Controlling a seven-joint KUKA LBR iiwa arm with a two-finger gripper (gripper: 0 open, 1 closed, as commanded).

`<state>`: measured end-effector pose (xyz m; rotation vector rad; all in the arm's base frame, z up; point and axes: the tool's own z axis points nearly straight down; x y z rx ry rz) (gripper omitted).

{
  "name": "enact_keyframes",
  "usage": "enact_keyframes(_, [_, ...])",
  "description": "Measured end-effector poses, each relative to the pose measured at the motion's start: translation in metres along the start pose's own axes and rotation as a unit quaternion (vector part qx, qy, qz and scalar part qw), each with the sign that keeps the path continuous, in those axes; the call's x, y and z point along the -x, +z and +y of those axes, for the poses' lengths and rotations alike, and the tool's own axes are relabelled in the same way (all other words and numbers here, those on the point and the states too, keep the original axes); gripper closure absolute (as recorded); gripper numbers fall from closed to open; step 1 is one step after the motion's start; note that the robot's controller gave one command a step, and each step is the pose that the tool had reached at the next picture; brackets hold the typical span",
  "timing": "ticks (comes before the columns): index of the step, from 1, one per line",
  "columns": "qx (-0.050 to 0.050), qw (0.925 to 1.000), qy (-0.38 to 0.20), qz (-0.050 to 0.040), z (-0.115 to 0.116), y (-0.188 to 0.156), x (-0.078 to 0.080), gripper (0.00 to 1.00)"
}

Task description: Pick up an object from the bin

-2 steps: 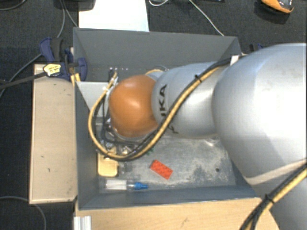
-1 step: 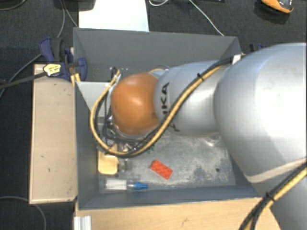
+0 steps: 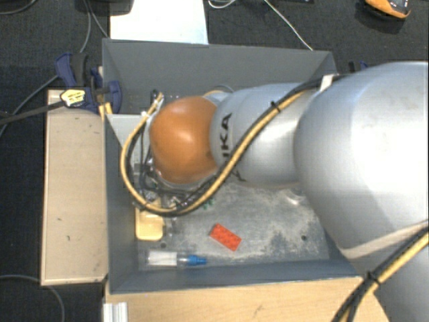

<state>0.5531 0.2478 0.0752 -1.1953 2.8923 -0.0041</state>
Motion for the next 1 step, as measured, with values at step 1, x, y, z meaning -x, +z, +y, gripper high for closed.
enact_keyframes(1, [0.003, 0.9999, -0.008, -0.0063, -0.0073, 0.0010, 0.0021, 1.00])
